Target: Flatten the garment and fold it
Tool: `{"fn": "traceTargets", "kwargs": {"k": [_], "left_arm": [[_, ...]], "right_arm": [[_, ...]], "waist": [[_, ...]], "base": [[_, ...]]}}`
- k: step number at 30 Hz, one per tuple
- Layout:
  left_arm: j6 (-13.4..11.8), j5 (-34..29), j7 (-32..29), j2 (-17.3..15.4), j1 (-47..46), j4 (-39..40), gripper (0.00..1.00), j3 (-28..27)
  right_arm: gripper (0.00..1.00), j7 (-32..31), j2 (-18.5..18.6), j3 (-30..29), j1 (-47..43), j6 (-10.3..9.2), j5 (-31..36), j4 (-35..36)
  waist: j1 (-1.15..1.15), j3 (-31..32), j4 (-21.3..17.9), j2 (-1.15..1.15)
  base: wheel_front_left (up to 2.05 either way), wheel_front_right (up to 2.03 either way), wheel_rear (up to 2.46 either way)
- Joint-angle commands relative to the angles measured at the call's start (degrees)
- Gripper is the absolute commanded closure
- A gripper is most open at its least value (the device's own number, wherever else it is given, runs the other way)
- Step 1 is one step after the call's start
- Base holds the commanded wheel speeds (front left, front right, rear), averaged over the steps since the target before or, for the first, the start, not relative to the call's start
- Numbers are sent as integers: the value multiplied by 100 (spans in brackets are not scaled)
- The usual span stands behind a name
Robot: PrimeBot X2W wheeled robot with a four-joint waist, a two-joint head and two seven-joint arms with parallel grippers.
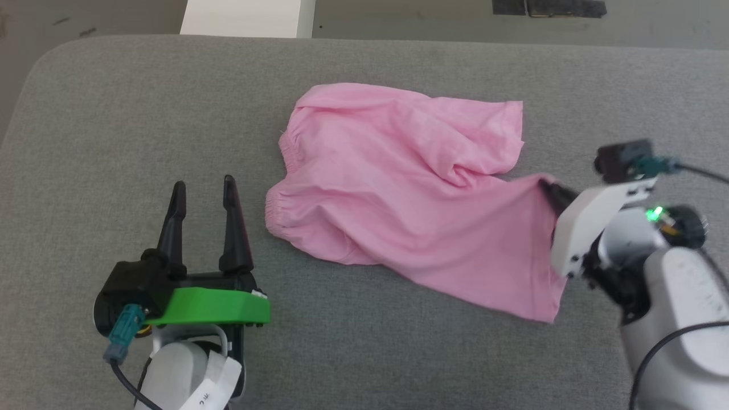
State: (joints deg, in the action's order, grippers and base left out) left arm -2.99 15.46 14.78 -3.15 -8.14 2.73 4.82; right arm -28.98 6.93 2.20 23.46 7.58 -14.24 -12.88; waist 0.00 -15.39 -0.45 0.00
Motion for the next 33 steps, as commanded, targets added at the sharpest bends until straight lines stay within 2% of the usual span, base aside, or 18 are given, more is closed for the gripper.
{"fn": "traceTargets", "kwargs": {"k": [1,5,11,15,16,17,18,25,29,33], "left_arm": [[23,-8,21,25,-20,-2,0,39],[6,52,21,26,-139,29,0,178],[-20,142,21,26,-344,45,0,434],[-73,157,21,26,-422,67,0,537],[-82,151,21,26,-432,75,0,565],[-84,156,21,26,-439,80,0,587],[-79,161,21,26,-443,74,0,592],[-39,100,21,27,-393,3,0,609],[120,28,21,27,-313,-166,0,583],[342,-105,22,24,-213,-454,0,624]], "right_arm": [[100,-1,109,-84,238,-9,32,54],[100,-102,291,-503,800,-9,44,-138],[100,-28,539,-1371,1699,-9,264,-1184],[100,283,614,-1800,2211,-9,494,-1876],[84,388,625,-1858,2325,-9,568,-2025],[15,489,638,-1884,2399,-9,621,-2120],[0,632,629,-1918,2472,-9,668,-2207],[0,1727,651,-1739,2335,-9,800,-2296],[0,2439,558,-1467,1818,-9,579,-1923],[0,2960,553,-1088,972,-9,490,-1249]], "waist": [[0,-47,60,0],[0,-210,233,0],[0,-572,648,0],[0,-785,850,0],[0,-820,887,0],[0,-839,918,0],[0,-843,936,0],[0,-611,809,0],[0,-290,557,0],[0,48,263,0]], "base": [[0,0,0],[0,0,0],[0,0,0],[0,0,0],[0,0,0],[0,0,0],[0,0,0],[0,0,0],[0,0,0],[0,0,0]]}}
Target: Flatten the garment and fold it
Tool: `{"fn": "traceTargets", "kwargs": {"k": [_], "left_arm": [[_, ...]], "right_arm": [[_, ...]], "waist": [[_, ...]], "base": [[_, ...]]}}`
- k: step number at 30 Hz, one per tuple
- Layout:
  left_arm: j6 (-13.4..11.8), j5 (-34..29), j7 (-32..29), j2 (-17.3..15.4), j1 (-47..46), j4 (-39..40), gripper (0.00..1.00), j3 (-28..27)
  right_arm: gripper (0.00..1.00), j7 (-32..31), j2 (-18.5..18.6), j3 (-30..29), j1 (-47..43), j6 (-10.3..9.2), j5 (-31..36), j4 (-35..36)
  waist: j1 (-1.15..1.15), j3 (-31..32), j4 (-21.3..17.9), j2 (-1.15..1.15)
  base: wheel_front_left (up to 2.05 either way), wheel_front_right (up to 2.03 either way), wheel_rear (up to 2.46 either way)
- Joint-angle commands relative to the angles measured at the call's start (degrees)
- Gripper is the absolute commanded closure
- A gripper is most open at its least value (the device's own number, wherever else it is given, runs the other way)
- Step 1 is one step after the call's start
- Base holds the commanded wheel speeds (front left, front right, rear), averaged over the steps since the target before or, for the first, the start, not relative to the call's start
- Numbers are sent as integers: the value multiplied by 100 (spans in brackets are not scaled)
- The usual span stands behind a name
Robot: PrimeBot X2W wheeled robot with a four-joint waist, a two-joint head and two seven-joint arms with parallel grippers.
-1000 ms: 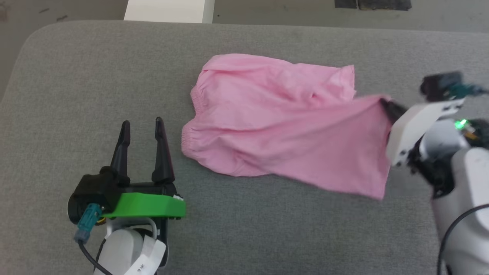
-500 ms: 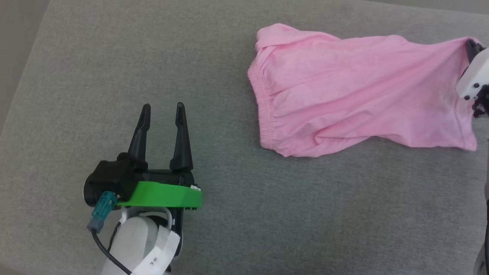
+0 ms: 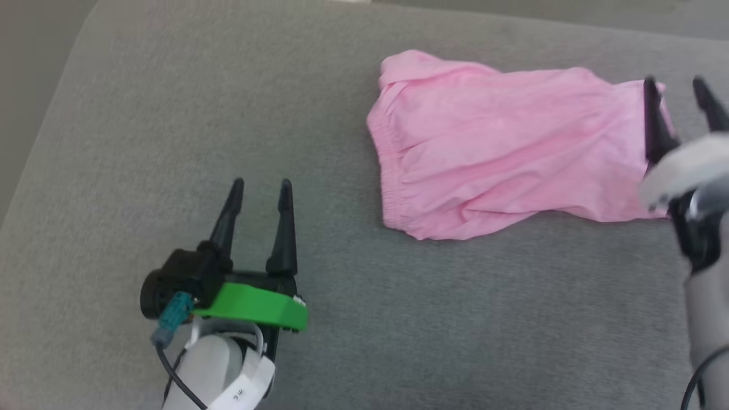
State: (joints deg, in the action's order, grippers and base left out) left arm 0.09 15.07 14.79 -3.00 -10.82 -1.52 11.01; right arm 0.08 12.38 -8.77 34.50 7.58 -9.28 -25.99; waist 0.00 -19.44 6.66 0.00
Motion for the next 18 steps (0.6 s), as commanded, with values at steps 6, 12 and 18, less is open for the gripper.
{"fn": "traceTargets", "kwargs": {"k": [6,12,18], "left_arm": [[284,-223,20,-71,252,-606,0,175],[410,-288,-133,-149,327,-1317,0,445],[368,-291,-402,-132,45,-1976,0,544]], "right_arm": [[0,407,-348,263,-1465,-9,24,1071],[0,444,-712,316,-2548,-9,210,1837],[0,369,-885,331,-3074,-9,326,2281]], "waist": [[0,901,-922,0],[0,1137,-1297,0],[0,1119,-1554,0]], "base": [[0,0,0],[0,0,0],[0,0,0]]}}
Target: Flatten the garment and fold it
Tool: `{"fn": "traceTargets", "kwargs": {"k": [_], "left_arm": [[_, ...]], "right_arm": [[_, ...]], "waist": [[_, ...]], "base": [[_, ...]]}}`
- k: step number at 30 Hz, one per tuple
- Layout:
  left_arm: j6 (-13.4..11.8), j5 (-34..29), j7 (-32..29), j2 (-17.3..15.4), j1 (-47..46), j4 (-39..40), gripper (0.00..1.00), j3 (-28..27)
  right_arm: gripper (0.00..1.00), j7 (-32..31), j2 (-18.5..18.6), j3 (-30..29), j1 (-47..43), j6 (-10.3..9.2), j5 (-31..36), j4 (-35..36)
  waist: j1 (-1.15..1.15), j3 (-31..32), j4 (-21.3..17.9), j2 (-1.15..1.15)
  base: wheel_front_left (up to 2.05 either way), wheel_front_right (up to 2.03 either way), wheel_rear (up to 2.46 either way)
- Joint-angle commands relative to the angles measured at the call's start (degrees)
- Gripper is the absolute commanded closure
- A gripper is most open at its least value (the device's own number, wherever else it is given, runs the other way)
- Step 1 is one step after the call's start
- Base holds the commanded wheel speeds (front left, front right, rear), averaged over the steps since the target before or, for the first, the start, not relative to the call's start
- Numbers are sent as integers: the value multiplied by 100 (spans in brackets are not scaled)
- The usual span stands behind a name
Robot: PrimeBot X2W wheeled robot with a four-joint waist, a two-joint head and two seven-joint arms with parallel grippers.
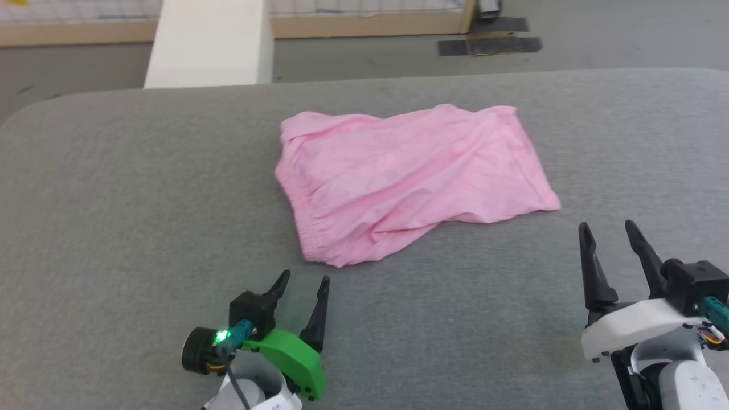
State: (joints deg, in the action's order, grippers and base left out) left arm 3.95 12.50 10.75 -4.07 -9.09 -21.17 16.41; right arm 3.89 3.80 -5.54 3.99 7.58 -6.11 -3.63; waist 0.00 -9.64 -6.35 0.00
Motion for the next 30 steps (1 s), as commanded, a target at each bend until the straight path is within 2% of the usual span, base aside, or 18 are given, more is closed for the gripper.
{"fn": "traceTargets", "kwargs": {"k": [1,5,10,12,15,19,20,21,22,30], "left_arm": [[-11,-19,-29,-19,-198,-108,0,17],[-113,20,-299,9,-552,-630,0,20],[-541,157,-660,44,-973,-1264,0,-188],[-634,242,-665,56,-1104,-1390,0,-263],[-681,293,-669,65,-1221,-1543,0,-276],[-623,345,-893,68,-1253,-1755,0,-207],[-621,351,-957,69,-1247,-1792,52,-187],[-614,362,-996,69,-1236,-1815,85,-173],[-579,388,-1049,72,-1215,-1838,100,-148],[-507,525,-1311,92,-1103,-1753,100,35]], "right_arm": [[0,-26,-40,21,-42,-9,-7,89],[0,-93,-70,121,-37,-9,-23,208],[0,-152,-85,254,48,-9,-71,252],[0,-156,-88,297,60,-9,-83,253],[0,-156,-89,340,48,-9,-142,237],[0,-167,-90,387,34,-9,-204,220],[0,-171,-90,392,30,-9,-210,216],[0,-174,-91,392,25,-9,-213,214],[0,-182,-91,388,19,-9,-213,210],[0,-581,-91,302,433,-9,92,-231]], "waist": [[0,121,-286,0],[0,41,-425,0],[0,-39,-587,0],[0,-66,-632,0],[0,-87,-673,0],[0,-82,-710,0],[0,-74,-711,0],[0,-65,-707,0],[0,-51,-699,0],[0,-29,-592,0]], "base": [[0,0,0],[0,0,0],[0,0,0],[0,0,0],[0,0,0],[0,0,0],[0,0,0],[0,0,0],[0,0,0],[0,0,0]]}}
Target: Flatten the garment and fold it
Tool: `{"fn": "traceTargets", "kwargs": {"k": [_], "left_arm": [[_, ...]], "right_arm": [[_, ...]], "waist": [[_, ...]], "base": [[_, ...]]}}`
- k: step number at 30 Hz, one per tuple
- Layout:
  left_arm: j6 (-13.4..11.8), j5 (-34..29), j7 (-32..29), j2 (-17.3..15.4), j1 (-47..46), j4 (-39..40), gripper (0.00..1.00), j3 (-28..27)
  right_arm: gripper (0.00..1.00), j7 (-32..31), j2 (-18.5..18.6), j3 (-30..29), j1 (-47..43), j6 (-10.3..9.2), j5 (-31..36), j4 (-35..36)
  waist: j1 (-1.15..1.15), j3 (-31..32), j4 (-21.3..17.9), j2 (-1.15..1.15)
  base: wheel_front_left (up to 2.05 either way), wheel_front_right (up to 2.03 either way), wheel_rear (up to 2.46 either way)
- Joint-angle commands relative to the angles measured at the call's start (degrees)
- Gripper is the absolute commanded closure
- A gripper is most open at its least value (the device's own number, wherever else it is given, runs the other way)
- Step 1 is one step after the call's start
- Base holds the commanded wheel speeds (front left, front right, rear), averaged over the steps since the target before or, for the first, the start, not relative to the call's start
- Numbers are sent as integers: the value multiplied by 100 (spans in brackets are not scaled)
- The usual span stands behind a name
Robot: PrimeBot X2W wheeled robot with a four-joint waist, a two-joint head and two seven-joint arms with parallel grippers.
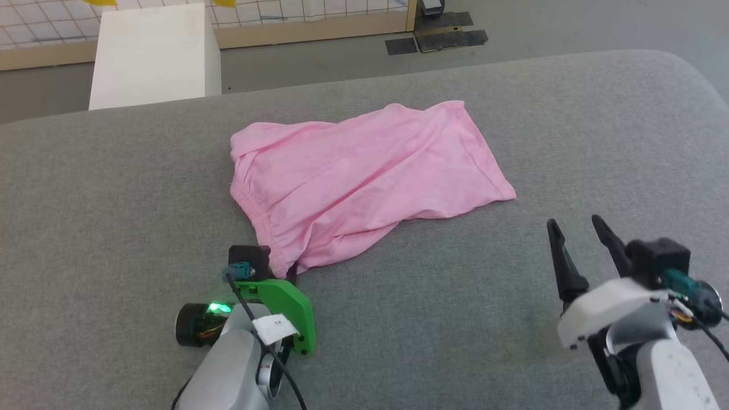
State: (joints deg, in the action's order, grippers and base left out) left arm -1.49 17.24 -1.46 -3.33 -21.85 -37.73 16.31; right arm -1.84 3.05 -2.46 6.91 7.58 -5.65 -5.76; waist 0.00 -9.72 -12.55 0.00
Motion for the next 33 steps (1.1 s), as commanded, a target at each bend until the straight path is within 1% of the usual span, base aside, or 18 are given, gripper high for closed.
{"fn": "traceTargets", "kwargs": {"k": [1,5,6,11,17,23,24,26,27,29,33], "left_arm": [[36,60,-97,20,168,-58,100,60],[6,67,-123,24,97,181,100,132],[-11,36,-128,15,29,356,100,182],[-7,-6,-171,4,-91,618,100,286],[-22,-19,-176,-6,-157,846,100,361],[-61,-13,-184,-43,-158,989,100,386],[-66,-10,-187,-50,-152,1004,100,389],[-76,-2,-194,-61,-139,1039,100,396],[-82,3,-199,-64,-129,1059,100,401],[-82,13,-192,-70,-107,1098,100,415],[-70,21,-69,-96,-38,1261,100,437]], "right_arm": [[0,-48,-15,-35,270,-9,96,-143],[0,-260,20,-110,993,-9,257,-1011],[0,-372,21,-230,1501,-9,286,-1678],[0,-766,14,-559,2298,-9,274,-2822],[0,-1322,5,-788,2951,-9,367,-3727],[0,-1874,5,-814,3331,-9,556,-4226],[30,-1968,6,-805,3362,-9,577,-4276],[80,-2110,11,-725,3408,-9,608,-4331],[100,-2149,20,-687,3419,-9,607,-4333],[100,-2165,36,-615,3405,-9,572,-4302],[100,-1927,79,-515,3225,-9,404,-4027]], "waist": [[0,-40,51,0],[0,-211,200,0],[0,-348,326,0],[0,-617,563,0],[0,-834,729,0],[0,-930,770,0],[0,-933,769,0],[0,-934,764,0],[0,-927,759,0],[0,-897,748,0],[0,-743,728,0]], "base": [[0,0,0],[0,0,0],[0,0,0],[0,0,0],[0,0,0],[0,0,0],[0,0,0],[0,0,0],[0,0,0],[0,0,0],[0,0,0]]}}
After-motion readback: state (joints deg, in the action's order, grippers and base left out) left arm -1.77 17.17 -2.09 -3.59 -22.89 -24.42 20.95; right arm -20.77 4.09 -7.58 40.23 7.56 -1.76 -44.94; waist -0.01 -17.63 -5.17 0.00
